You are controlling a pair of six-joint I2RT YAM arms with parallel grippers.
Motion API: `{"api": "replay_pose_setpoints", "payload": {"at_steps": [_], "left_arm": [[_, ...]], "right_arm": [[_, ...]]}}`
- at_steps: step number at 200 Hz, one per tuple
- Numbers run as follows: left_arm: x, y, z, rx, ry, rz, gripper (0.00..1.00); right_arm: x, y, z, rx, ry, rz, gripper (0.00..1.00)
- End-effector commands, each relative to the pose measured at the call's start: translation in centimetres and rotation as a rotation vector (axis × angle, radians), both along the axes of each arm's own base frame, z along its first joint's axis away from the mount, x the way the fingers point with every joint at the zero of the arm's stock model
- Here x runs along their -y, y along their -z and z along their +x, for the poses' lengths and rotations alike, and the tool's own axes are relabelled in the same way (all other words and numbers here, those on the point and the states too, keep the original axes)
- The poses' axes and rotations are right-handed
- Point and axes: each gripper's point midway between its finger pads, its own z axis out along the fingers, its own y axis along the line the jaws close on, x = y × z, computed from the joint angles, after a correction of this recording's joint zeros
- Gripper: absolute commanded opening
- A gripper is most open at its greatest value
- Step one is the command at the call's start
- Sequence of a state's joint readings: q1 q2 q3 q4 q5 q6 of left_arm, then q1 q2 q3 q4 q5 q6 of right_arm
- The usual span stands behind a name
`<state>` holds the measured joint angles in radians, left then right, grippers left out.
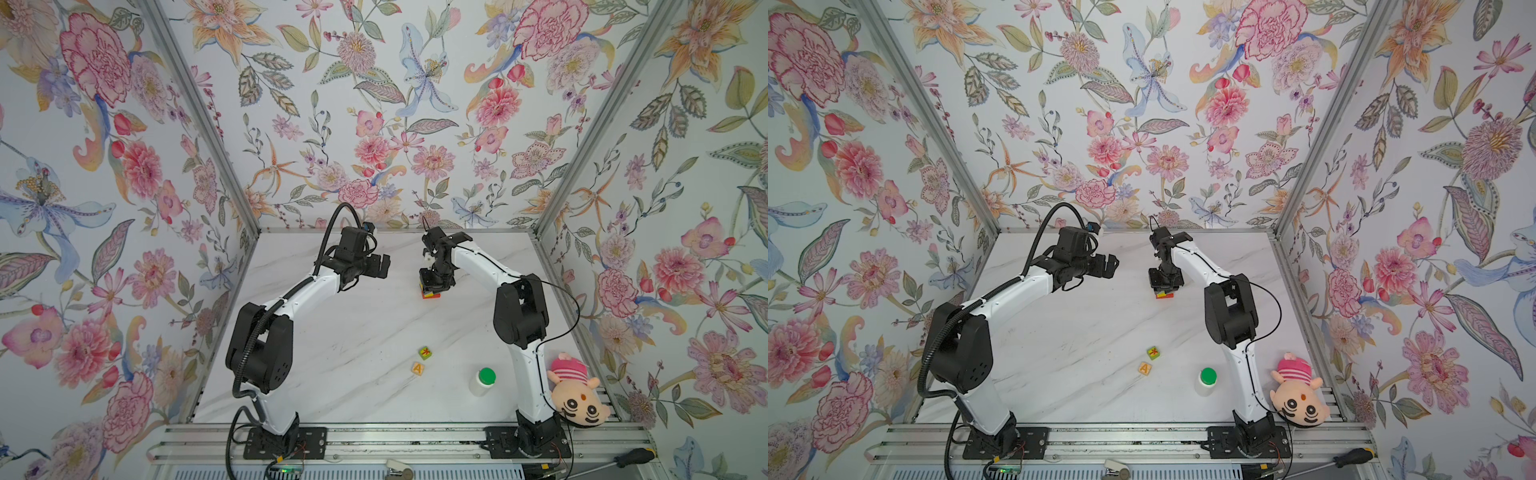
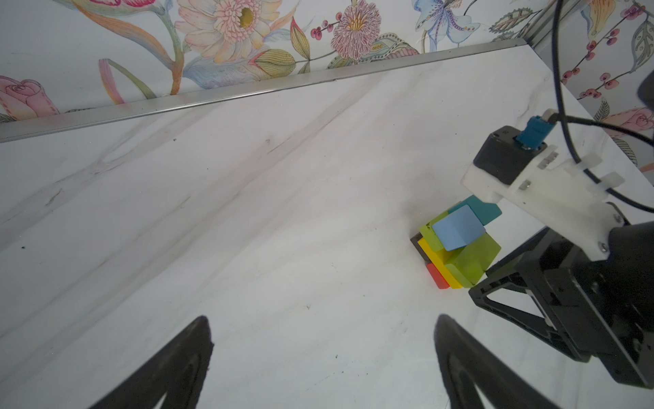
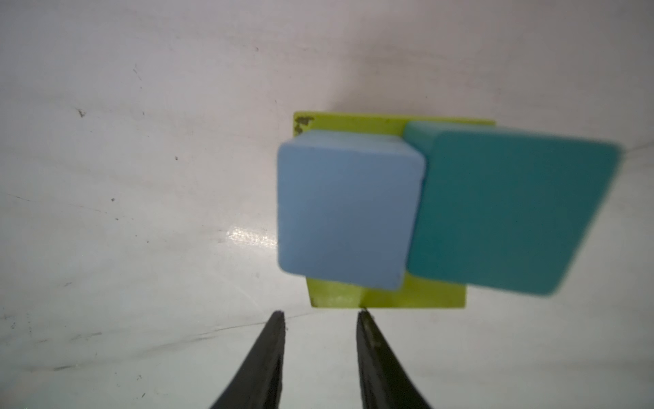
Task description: Build the wood block tower
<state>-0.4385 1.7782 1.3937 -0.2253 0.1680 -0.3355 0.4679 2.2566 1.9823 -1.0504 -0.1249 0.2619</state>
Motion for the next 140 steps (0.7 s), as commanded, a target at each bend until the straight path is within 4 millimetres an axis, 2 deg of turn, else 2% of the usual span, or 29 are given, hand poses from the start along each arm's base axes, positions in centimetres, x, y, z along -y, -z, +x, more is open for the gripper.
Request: {"api": "replay_pose_setpoints", "payload": {"at_steps": [1,103,140], "left_arm": [[-0.8,-1.3,-0.3,0.025,-0.009,0.021,0.99],[-0.8,-1.4,-0.2,0.028,-0.012,0.019,0.99],[-0.7,-1.6,-0.2,0.028,-0.011,0.014,0.99]], "right_arm": [[0.0,0.6,0.3,-0.021,0.012,0.009,0.37],[-0.2,0.6,0.8,-0.014,0.011,0.020,0.38],[-0.4,-0.4,0.6,-0.004,0.008,0.037,0.39]]}}
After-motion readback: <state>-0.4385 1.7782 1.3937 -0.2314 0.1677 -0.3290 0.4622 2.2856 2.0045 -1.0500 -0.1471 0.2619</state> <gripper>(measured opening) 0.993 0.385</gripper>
